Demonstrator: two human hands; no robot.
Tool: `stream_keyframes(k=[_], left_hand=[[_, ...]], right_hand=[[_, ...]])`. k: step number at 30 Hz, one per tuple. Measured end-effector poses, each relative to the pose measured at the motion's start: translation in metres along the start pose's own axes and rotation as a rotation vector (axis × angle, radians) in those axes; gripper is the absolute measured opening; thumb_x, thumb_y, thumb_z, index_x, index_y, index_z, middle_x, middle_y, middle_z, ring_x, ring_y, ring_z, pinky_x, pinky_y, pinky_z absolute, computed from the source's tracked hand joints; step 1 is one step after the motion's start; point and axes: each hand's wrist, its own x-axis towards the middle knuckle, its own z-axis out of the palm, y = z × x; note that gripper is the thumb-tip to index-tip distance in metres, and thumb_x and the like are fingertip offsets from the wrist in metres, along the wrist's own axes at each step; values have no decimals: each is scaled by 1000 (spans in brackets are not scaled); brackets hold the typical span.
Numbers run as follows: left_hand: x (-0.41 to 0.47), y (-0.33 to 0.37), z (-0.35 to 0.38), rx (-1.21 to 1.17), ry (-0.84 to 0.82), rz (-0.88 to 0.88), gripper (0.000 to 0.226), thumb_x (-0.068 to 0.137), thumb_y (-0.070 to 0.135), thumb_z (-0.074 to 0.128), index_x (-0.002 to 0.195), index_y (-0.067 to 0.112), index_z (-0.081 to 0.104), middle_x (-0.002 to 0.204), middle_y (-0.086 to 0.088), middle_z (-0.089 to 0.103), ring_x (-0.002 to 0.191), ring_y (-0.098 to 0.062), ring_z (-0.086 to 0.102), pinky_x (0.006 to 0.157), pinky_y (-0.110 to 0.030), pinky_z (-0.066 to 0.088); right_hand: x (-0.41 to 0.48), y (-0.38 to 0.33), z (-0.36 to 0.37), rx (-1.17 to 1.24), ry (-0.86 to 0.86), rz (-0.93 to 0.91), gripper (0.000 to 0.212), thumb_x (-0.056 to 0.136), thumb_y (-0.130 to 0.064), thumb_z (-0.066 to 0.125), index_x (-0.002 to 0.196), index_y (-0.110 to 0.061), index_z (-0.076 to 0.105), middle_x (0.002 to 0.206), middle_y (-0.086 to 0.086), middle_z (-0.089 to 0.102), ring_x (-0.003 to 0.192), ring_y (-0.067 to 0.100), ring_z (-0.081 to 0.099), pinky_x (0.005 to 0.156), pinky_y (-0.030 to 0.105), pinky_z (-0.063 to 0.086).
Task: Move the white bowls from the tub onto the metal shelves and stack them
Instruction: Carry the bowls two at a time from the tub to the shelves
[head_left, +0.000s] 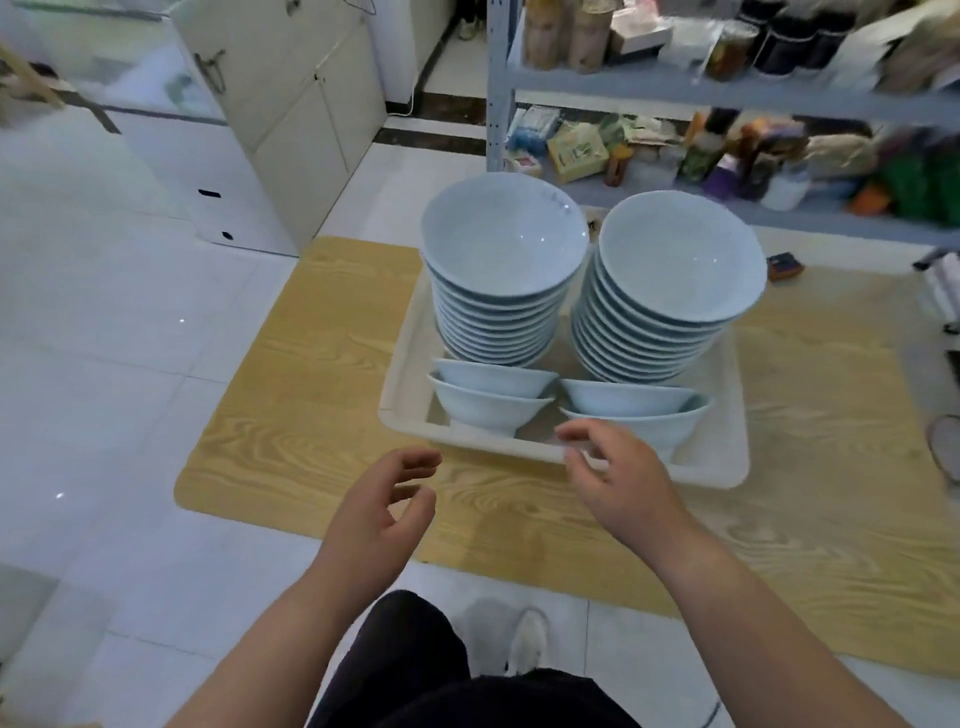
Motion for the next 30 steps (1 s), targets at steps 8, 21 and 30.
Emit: stream_keyframes(k=[8,21,30], left_hand=[[140,46,-26,502,-8,639,43,87,21,55,130,14,57,126,-1,56,122,-14,48,108,-12,26],[255,80,-10,1159,-405,623,29,97,19,45,123,26,56,106,3,66,94,-22,63,79,-36,51],[229,88,-5,1239,-73,692,41,73,-7,60,103,21,65,79,3,69,67,-27,61,58,-29,33]], right_hand=[[88,10,-51,-530,364,-73,39,87,-20,61,125,-13,58,122,6,55,120,22,49,102,38,39],[140,30,-90,-666,55,315,19,93,-32,58,111,-31,62,105,-5,69,107,22,58,105,40,27],[134,44,-112,-614,220,23,10,91,-19,59,85,-19,68,74,4,67,72,31,60,64,37,48]])
